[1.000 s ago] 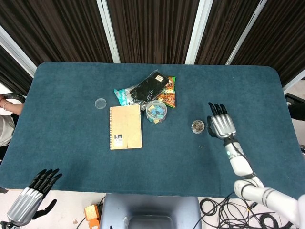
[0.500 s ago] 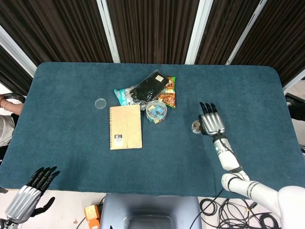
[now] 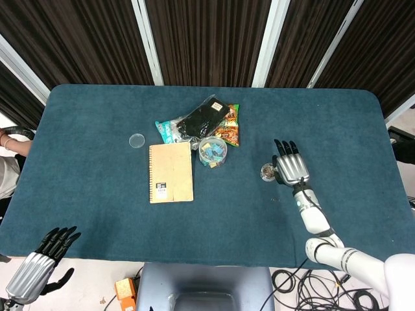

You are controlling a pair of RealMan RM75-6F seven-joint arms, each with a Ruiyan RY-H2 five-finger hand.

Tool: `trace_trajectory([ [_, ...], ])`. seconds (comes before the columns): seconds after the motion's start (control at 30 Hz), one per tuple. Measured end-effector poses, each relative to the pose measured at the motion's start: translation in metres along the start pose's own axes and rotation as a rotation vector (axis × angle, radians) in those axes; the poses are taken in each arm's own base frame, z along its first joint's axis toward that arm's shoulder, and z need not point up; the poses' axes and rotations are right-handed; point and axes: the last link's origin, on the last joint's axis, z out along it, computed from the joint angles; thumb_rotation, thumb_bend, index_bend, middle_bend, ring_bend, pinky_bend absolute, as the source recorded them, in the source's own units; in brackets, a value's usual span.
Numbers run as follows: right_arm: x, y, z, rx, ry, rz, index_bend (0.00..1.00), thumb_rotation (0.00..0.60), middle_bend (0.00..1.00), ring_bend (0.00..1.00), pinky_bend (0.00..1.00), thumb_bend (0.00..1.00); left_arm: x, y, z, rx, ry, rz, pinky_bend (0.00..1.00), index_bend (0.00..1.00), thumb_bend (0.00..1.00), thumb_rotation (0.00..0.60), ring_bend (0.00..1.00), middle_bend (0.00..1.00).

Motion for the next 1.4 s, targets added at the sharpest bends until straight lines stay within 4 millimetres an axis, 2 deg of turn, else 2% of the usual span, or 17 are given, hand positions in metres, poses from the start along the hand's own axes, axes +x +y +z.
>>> trace_trajectory([
  [0.13,0.001,-0.002,-0.019,0.055,0.023,-0.014,0.49,0.6,0.0,0.0,0.0,0.36,0.0,0.0,-0.002,0.0,0.005,-0.001,0.0,0.0,0.37,0.6,0.0,0.0],
  [0.23,-0.002,0.0,-0.042,0.107,0.032,-0.041,0.49,0.6,0.0,0.0,0.0,0.36,0.0,0.001,-0.001,-0.004,0.004,-0.002,0.0,0.0,0.37,0.6,0.0,0.0],
  [0.37,-0.015,0.012,-0.077,0.145,0.012,-0.061,0.49,0.6,0.0,0.0,0.0,0.36,-0.002,0.001,-0.001,-0.008,-0.001,0.001,0.0,0.0,0.37,0.6,0.0,0.0],
  [0.47,-0.024,0.018,-0.089,0.146,-0.02,-0.059,0.47,0.6,0.0,0.0,0.0,0.36,-0.002,0.003,-0.001,-0.015,-0.002,0.001,0.0,0.0,0.38,0.6,0.0,0.0],
  [0.6,-0.032,0.019,-0.087,0.14,-0.039,-0.054,0.45,0.6,0.0,0.0,0.0,0.36,-0.003,0.004,-0.001,-0.021,-0.004,0.004,0.0,0.0,0.38,0.6,0.0,0.0],
  [0.87,-0.048,0.011,-0.079,0.138,-0.072,-0.042,0.48,0.6,0.0,0.0,0.0,0.36,-0.002,0.002,-0.004,-0.02,0.004,-0.001,0.0,0.0,0.38,0.6,0.0,0.0],
  [1.4,-0.058,-0.002,-0.071,0.131,-0.082,-0.061,0.5,0.6,0.0,0.0,0.0,0.36,-0.002,-0.002,-0.006,-0.012,0.005,-0.007,0.0,0.0,0.38,0.6,0.0,0.0],
])
